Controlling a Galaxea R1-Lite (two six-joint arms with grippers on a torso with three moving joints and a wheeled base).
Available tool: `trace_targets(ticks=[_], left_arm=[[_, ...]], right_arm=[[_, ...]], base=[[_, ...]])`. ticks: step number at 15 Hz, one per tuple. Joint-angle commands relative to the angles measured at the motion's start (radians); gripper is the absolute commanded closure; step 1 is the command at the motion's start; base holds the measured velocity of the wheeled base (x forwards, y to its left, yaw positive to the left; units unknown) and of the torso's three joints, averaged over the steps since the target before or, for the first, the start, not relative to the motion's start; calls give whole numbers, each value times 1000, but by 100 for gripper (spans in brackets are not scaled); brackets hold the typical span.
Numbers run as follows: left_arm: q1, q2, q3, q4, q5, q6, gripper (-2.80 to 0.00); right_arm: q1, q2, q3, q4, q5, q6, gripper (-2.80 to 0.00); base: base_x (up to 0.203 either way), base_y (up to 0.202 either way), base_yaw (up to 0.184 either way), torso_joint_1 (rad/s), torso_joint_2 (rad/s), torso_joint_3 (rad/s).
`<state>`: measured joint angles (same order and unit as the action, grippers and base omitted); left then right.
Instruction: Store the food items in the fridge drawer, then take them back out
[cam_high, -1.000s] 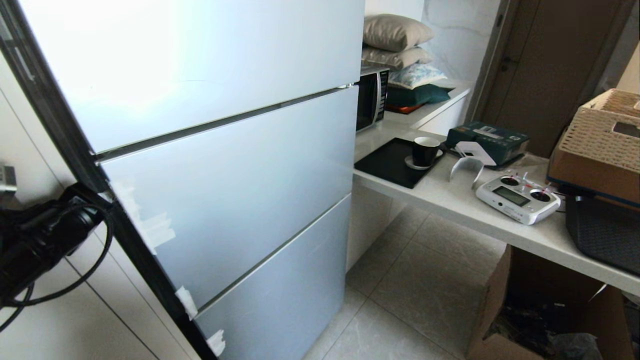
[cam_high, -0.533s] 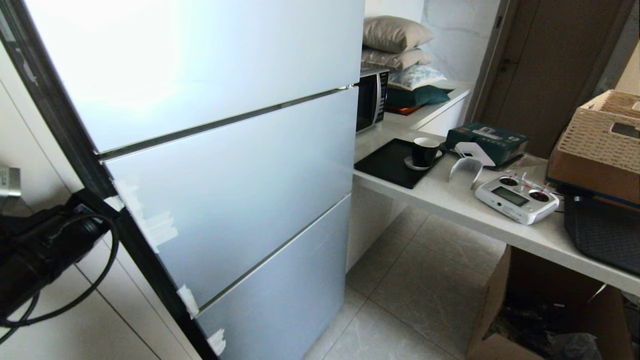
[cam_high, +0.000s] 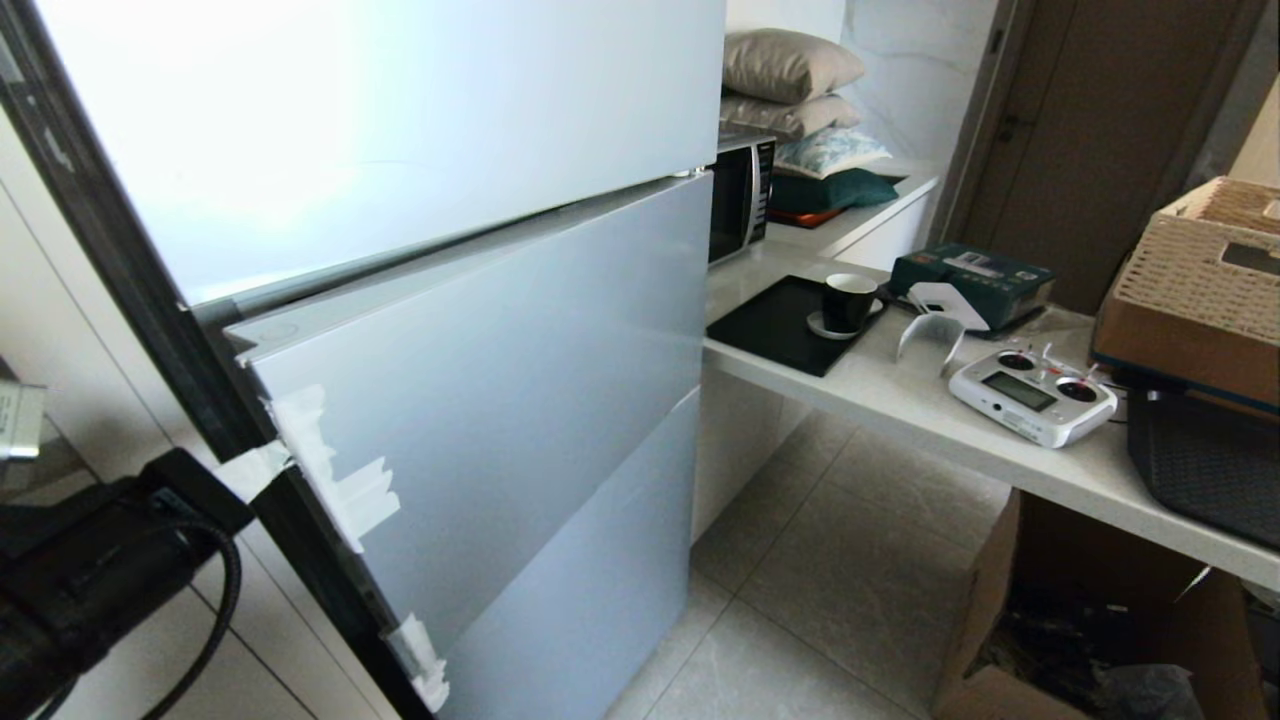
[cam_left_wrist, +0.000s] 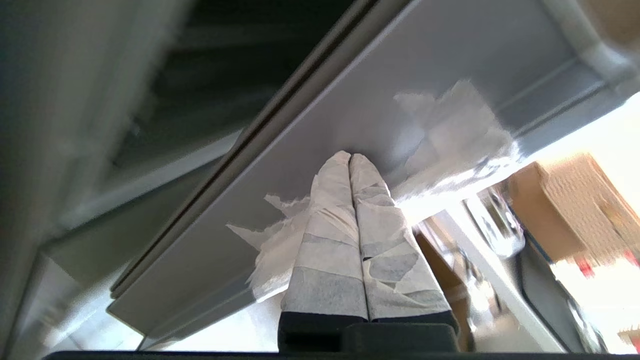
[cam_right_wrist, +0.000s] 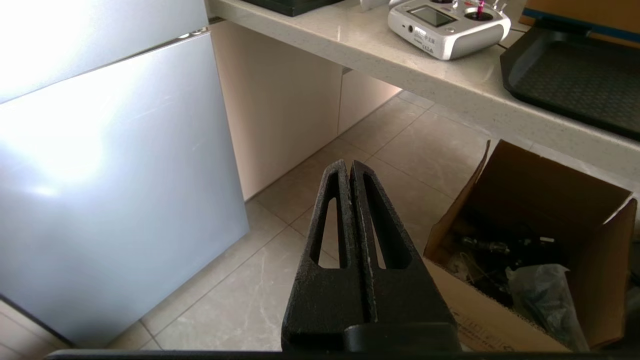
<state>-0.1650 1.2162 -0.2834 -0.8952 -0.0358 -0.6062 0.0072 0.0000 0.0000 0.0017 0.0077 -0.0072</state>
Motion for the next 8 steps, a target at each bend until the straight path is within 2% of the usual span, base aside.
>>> trace_targets(ticks=[1, 5, 8], left_arm=[[-34, -77, 44, 0, 10, -3, 0], [-167, -255, 114, 51, 8, -3, 0], [-302, -436, 123, 202, -33, -3, 0]], right_arm=[[0, 2, 0, 0, 0, 0, 0], [0, 2, 0, 0, 0, 0, 0], [0, 2, 0, 0, 0, 0, 0]], base=[[0, 0, 0, 0, 0, 0], [0, 0, 0, 0, 0, 0], [0, 0, 0, 0, 0, 0]])
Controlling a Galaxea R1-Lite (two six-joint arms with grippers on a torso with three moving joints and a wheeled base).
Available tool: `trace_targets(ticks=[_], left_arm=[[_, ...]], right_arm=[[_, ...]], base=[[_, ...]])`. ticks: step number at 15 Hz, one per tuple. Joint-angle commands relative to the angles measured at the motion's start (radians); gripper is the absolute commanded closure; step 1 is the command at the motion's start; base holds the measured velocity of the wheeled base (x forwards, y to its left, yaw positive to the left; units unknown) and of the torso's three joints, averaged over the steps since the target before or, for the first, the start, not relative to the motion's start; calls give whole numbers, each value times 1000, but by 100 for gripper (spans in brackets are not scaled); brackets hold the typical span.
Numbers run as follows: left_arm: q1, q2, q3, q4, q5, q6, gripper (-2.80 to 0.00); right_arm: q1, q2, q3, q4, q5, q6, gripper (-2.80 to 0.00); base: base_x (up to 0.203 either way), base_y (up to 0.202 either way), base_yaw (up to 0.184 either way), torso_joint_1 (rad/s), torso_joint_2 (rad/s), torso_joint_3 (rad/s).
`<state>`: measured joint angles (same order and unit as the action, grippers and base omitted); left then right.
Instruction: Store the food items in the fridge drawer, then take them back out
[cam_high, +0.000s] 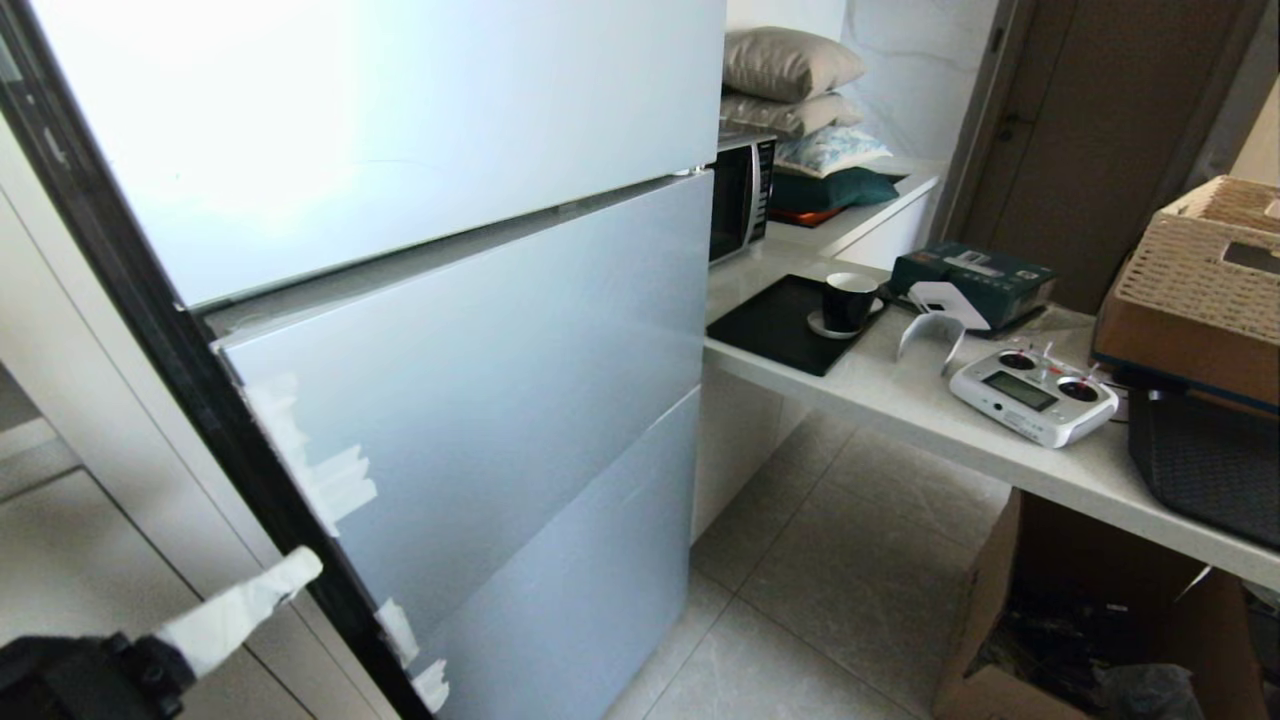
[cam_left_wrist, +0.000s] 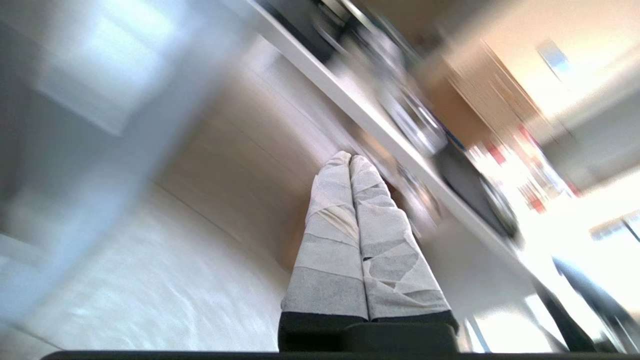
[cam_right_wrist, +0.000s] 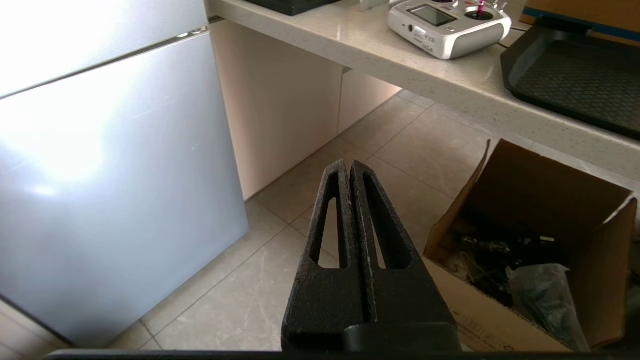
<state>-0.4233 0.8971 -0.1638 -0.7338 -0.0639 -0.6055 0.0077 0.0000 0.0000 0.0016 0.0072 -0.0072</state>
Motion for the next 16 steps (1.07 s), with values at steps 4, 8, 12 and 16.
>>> trace_targets(ticks=[4, 8, 12, 16], left_arm=[[-59, -260, -115, 327, 187, 58, 0], [110, -179, -212, 360, 320, 89, 0], [202, 34, -264, 301, 320, 81, 0], [279, 302, -281, 89, 320, 49, 0]], right_arm=[[0, 2, 0, 0, 0, 0, 0], [0, 2, 0, 0, 0, 0, 0], [0, 2, 0, 0, 0, 0, 0], [0, 2, 0, 0, 0, 0, 0]], base=[[0, 0, 0, 0, 0, 0], [0, 0, 0, 0, 0, 0], [0, 0, 0, 0, 0, 0], [0, 0, 0, 0, 0, 0]])
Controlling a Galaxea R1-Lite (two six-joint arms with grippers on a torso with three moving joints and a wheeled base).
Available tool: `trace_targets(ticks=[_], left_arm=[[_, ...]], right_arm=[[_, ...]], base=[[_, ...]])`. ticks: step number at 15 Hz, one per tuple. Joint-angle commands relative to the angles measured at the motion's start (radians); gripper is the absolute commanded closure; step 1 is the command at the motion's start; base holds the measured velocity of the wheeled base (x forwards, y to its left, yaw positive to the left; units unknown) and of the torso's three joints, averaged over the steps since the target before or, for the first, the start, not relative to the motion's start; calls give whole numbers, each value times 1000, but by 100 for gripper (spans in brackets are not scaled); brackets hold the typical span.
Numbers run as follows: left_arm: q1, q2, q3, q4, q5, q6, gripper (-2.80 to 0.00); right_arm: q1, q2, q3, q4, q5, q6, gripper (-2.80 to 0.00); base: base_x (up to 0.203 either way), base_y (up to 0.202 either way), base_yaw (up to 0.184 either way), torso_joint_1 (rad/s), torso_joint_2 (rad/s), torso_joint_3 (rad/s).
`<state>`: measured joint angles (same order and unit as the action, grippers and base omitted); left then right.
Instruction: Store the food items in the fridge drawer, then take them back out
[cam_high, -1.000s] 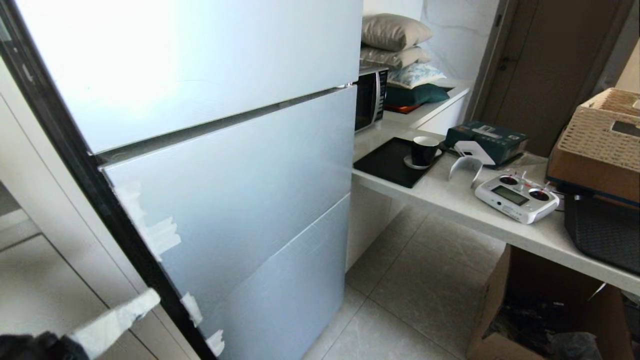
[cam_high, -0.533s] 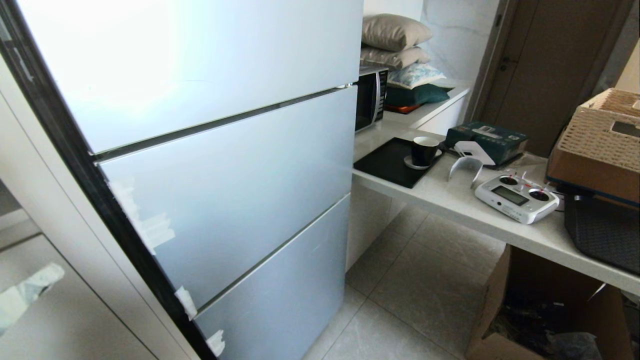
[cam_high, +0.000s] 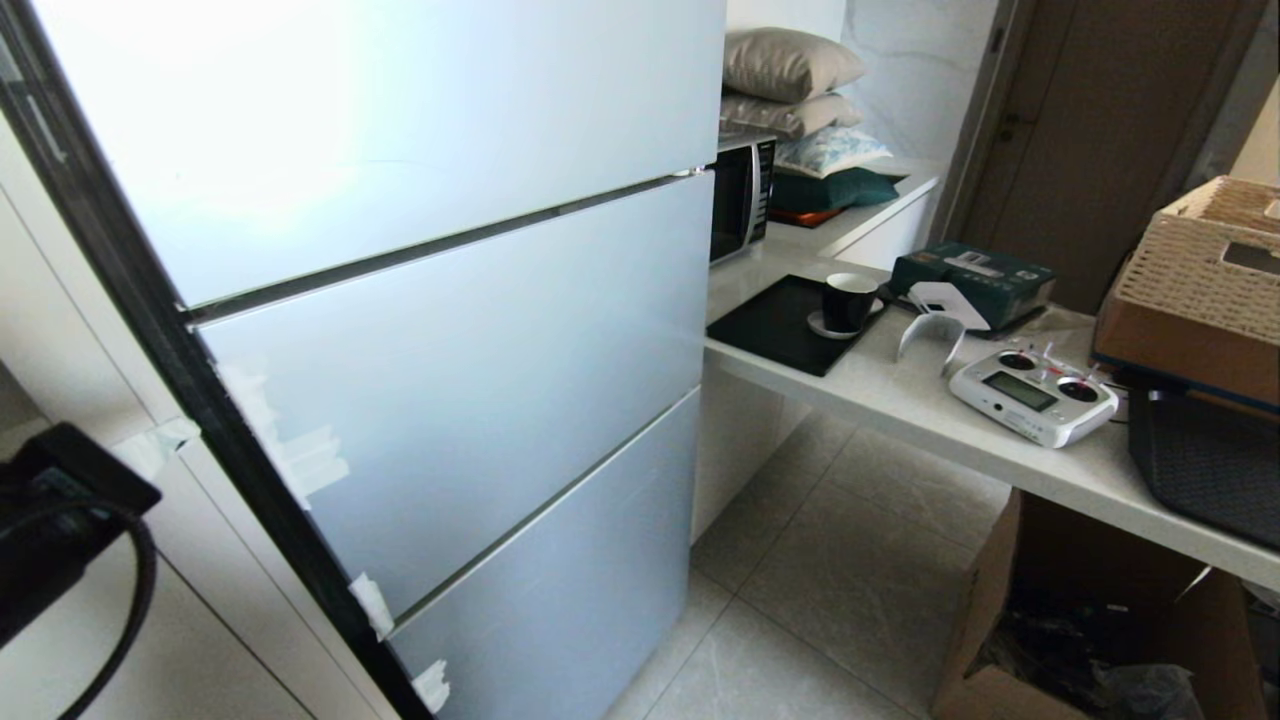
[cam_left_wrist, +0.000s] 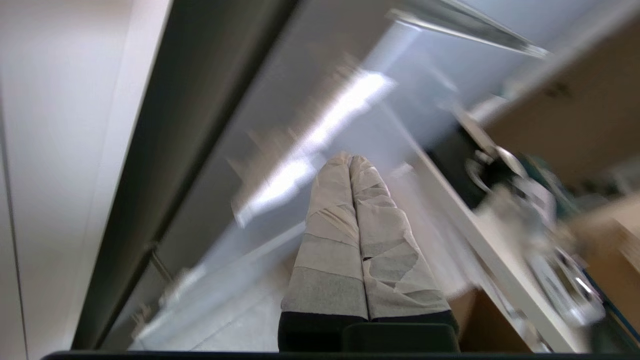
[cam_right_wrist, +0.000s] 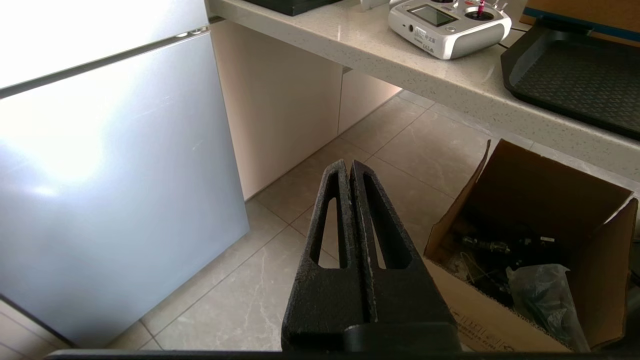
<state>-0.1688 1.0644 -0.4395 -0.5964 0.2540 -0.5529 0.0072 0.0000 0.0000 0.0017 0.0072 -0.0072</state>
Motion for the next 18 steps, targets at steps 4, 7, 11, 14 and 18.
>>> trace_targets(ticks=[4, 7, 11, 14, 18], left_arm=[[117, 273, -21, -230, 2, -9, 0], [117, 290, -36, -230, 2, -10, 0], [118, 344, -48, -259, 10, -13, 0], [117, 367, -44, -281, 5, -15, 0], [79, 339, -35, -283, -24, -16, 0]], right_arm=[[0, 2, 0, 0, 0, 0, 0], [0, 2, 0, 0, 0, 0, 0], [0, 2, 0, 0, 0, 0, 0], [0, 2, 0, 0, 0, 0, 0], [0, 2, 0, 0, 0, 0, 0]], base=[[0, 0, 0, 0, 0, 0], [0, 0, 0, 0, 0, 0], [0, 0, 0, 0, 0, 0], [0, 0, 0, 0, 0, 0], [0, 0, 0, 0, 0, 0]])
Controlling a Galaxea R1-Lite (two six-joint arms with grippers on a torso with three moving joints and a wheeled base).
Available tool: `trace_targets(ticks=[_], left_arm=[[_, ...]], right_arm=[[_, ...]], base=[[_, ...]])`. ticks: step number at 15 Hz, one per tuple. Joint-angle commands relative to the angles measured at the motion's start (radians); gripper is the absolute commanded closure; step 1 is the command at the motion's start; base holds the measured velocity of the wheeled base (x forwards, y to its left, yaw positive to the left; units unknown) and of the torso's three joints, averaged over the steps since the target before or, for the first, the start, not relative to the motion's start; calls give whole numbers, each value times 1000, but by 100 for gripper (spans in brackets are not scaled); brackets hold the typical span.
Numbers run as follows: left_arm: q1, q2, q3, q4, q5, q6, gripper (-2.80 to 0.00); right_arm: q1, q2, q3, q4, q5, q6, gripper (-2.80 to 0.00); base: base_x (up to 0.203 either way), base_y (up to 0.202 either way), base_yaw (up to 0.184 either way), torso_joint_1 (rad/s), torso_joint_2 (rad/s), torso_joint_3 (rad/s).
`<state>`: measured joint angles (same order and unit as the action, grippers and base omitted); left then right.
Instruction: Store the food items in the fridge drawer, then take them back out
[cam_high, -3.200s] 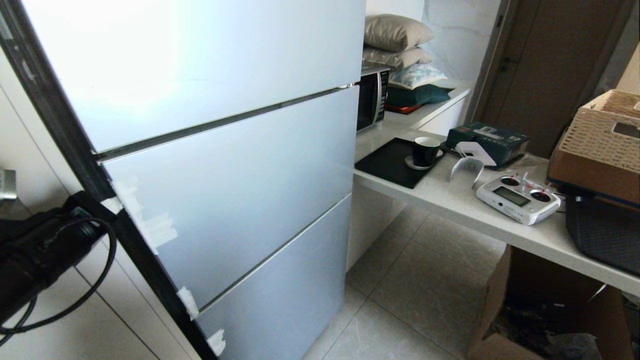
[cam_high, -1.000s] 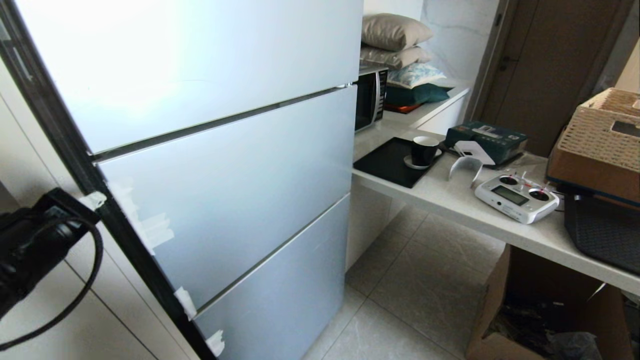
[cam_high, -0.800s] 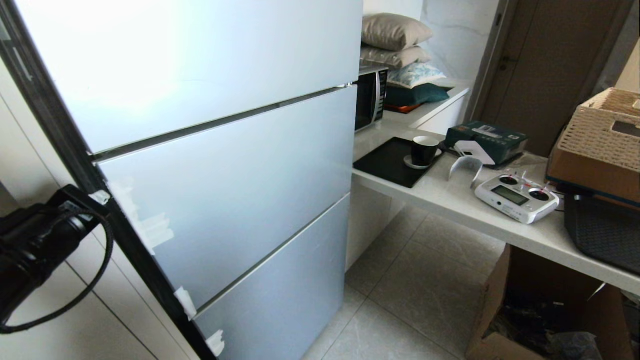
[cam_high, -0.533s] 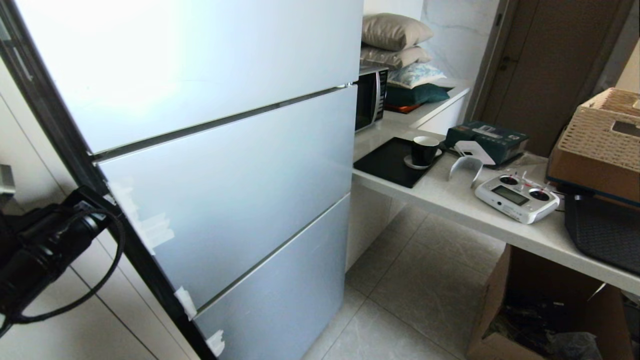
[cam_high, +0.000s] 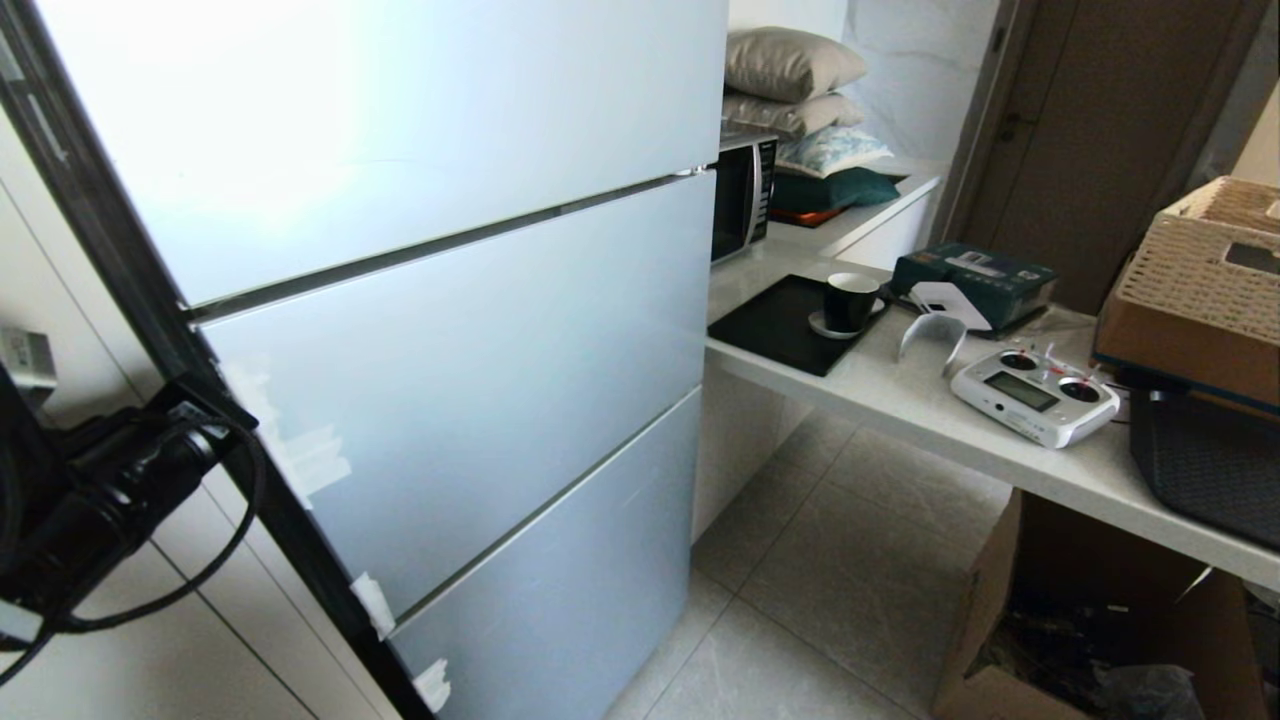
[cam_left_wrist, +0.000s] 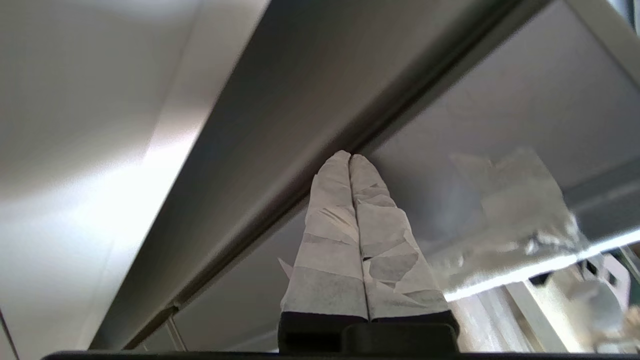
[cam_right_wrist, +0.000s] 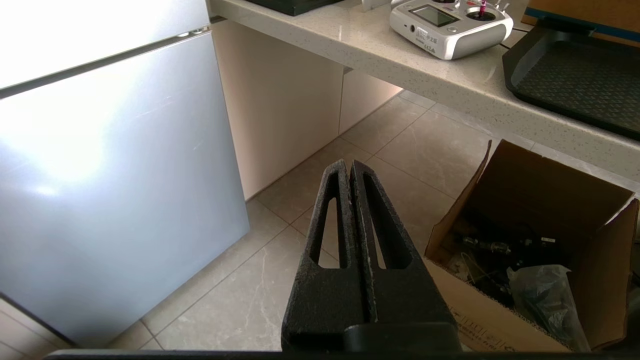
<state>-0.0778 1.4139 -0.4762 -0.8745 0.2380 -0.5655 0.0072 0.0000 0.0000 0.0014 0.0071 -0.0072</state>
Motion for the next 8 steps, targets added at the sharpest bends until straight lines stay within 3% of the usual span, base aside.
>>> trace_targets(ticks=[1, 8], left_arm=[[-28, -22, 12, -5, -21, -3, 0], [-165, -100, 88, -3, -29, 1, 0]], right_arm=[[0, 2, 0, 0, 1, 0, 0], [0, 2, 0, 0, 1, 0, 0]], base=[[0, 0, 0, 0, 0, 0], [0, 0, 0, 0, 0, 0]])
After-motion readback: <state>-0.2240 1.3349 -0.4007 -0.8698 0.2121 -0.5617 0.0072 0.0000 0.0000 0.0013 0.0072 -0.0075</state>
